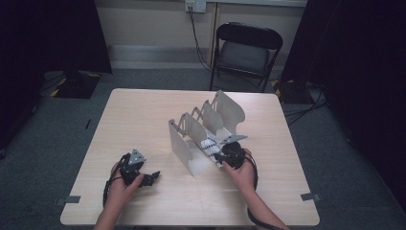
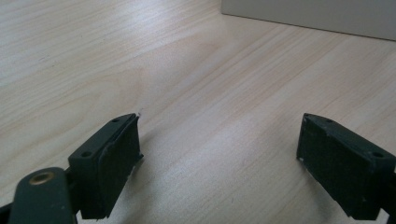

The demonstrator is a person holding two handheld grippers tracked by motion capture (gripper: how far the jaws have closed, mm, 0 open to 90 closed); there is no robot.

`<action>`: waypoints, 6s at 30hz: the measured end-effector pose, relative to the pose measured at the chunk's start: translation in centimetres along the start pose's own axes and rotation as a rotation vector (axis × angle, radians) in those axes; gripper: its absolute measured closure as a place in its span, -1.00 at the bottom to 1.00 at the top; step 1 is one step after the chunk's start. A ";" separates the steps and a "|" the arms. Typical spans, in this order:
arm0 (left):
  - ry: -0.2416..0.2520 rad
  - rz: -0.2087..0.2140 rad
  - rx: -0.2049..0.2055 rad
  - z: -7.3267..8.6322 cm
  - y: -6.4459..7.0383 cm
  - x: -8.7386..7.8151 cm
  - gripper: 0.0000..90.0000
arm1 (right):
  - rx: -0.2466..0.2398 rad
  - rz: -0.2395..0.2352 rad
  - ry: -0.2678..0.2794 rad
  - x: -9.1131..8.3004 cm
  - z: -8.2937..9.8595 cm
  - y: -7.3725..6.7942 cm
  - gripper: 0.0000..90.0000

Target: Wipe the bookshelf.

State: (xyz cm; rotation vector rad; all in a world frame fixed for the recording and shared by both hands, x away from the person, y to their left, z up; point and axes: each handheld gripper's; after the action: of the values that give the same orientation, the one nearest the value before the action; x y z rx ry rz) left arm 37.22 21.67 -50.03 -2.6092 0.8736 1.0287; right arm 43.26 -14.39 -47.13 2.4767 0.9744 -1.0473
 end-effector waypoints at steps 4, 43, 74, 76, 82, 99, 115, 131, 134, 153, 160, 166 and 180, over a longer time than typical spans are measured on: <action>0.000 0.000 0.000 0.0 0.0 0.0 -0.71 | 0.007 -0.002 0.070 -2.0 -2.1 0.2 0.78; 0.000 0.000 0.000 0.0 0.0 0.0 -0.71 | 0.040 0.028 0.013 0.1 -2.1 0.6 0.78; 0.000 0.000 0.000 0.0 0.0 0.0 -0.71 | 0.064 0.044 0.028 -0.6 -1.0 1.3 0.76; 0.000 0.000 0.000 0.0 0.0 0.0 -0.71 | 0.071 0.008 0.011 0.0 -0.4 0.9 0.72; 0.000 0.000 0.000 0.0 0.0 0.0 -0.71 | 0.057 -0.033 -0.039 0.8 0.1 -0.5 0.13; 0.000 0.000 0.000 0.0 0.0 0.0 -0.71 | 0.062 0.020 -0.041 1.4 -0.4 -0.1 0.79; 0.000 0.000 0.001 0.0 0.0 0.0 -0.71 | 0.069 0.055 0.180 -6.7 -5.6 1.0 0.81; 0.000 0.001 0.000 0.0 0.0 0.0 -0.71 | 0.140 0.085 0.115 -3.1 -4.1 2.2 0.81; 0.000 0.001 0.000 0.0 0.0 0.0 -0.71 | 0.145 0.083 0.094 -2.2 -3.2 2.3 0.81; 0.000 0.000 0.000 0.0 0.0 0.0 -0.71 | 0.109 -0.038 -0.020 -0.1 -0.4 0.4 0.25; 0.000 0.000 0.000 0.0 0.0 0.0 -0.71 | 0.062 -0.018 0.046 -1.5 -2.1 0.5 0.12; 0.000 0.000 0.000 0.0 0.0 0.0 -0.71 | 0.102 -0.016 0.088 -1.4 -2.3 1.5 0.00; 0.000 0.000 0.000 0.0 0.0 0.0 -0.71 | 0.125 -0.004 -0.003 2.0 0.1 1.9 -0.01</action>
State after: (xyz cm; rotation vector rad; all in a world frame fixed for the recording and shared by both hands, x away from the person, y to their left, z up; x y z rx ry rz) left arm 37.22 21.67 -50.04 -2.6088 0.8742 1.0285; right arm 45.56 -14.83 -48.64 2.5731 0.9398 -1.1455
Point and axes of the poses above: each handheld gripper's, and its own axes: x roughly forward along the jaws, z roughly out of its underside, y roughly to its right, and after that the axes turned 2 degrees about -x, right-handed
